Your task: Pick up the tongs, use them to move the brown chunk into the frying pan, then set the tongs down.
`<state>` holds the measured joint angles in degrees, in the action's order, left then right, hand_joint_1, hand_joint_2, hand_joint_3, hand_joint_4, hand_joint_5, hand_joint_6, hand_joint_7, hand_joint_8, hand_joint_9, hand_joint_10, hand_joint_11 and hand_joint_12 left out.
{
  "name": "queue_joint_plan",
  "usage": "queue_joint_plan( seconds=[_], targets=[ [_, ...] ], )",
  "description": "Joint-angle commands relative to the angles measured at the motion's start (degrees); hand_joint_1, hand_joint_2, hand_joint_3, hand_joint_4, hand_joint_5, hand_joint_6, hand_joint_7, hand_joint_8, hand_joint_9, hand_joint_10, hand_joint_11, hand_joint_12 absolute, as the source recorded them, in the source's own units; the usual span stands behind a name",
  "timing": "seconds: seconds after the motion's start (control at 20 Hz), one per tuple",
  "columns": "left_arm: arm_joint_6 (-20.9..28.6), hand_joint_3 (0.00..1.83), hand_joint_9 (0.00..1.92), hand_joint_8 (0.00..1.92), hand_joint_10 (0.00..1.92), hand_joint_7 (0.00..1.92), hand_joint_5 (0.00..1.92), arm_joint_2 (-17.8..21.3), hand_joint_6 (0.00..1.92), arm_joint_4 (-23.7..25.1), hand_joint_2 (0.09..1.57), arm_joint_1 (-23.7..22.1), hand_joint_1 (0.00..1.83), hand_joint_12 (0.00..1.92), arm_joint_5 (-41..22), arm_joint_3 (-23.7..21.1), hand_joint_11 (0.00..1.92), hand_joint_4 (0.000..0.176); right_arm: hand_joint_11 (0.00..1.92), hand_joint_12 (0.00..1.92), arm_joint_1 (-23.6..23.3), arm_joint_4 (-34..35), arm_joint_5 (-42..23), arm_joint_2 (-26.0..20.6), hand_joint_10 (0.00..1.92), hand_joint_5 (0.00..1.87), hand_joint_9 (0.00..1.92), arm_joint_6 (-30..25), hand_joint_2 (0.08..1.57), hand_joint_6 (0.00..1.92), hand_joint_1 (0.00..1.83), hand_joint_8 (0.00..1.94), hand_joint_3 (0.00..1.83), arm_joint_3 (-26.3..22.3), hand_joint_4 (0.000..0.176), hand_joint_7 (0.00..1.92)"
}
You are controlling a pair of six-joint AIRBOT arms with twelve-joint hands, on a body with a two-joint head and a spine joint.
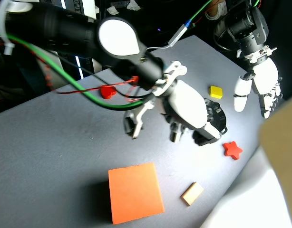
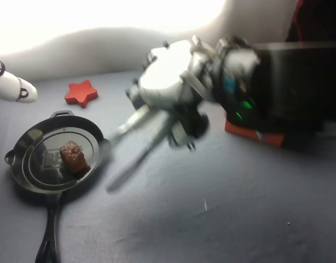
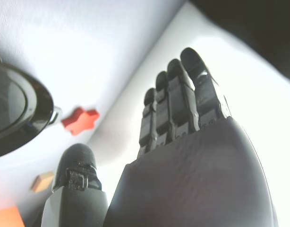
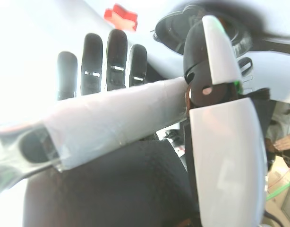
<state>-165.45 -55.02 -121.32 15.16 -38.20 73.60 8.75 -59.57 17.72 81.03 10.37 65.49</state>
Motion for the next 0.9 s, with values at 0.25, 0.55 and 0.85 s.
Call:
queue_joint_plan(
  seconds=[0.25, 0.55, 0.85],
  targets=[
    [-0.6, 0.0, 0.22, 0.0, 0.0, 0.19, 0.13, 2.2, 0.0, 3.2, 1.2, -1.3, 0.0, 0.69, -0.2, -5.1, 0.0, 0.012, 0.03, 1.71, 3.9, -1.6, -11.0, -1.1, 0.96, 0.47, 0.41, 1.7, 1.18, 0.71, 1.0, 0.58, 0.0, 0.9, 0.0, 0.61],
    [-0.6, 0.0, 0.23, 0.0, 0.0, 0.19, 0.13, 3.8, 0.0, 3.2, 1.2, -2.5, 0.0, 0.71, -0.2, -11.6, 0.0, 0.013, 0.0, 1.73, 6.9, -1.6, -11.4, -1.1, 1.0, 0.42, 0.35, 1.9, 1.17, 0.73, 0.98, 0.59, 0.0, 0.9, 0.0, 0.55],
    [-0.6, 0.0, 0.25, 0.0, 0.0, 0.21, 0.13, 3.8, 0.0, 3.2, 1.2, -2.8, 0.0, 0.74, -0.6, -12.3, 0.0, 0.01, 0.0, 1.31, 7.9, -1.6, -10.1, -1.1, 0.78, 0.04, 0.04, 1.9, 1.13, 0.59, 0.74, 0.28, 0.0, 0.9, 0.0, 0.26]
  ],
)
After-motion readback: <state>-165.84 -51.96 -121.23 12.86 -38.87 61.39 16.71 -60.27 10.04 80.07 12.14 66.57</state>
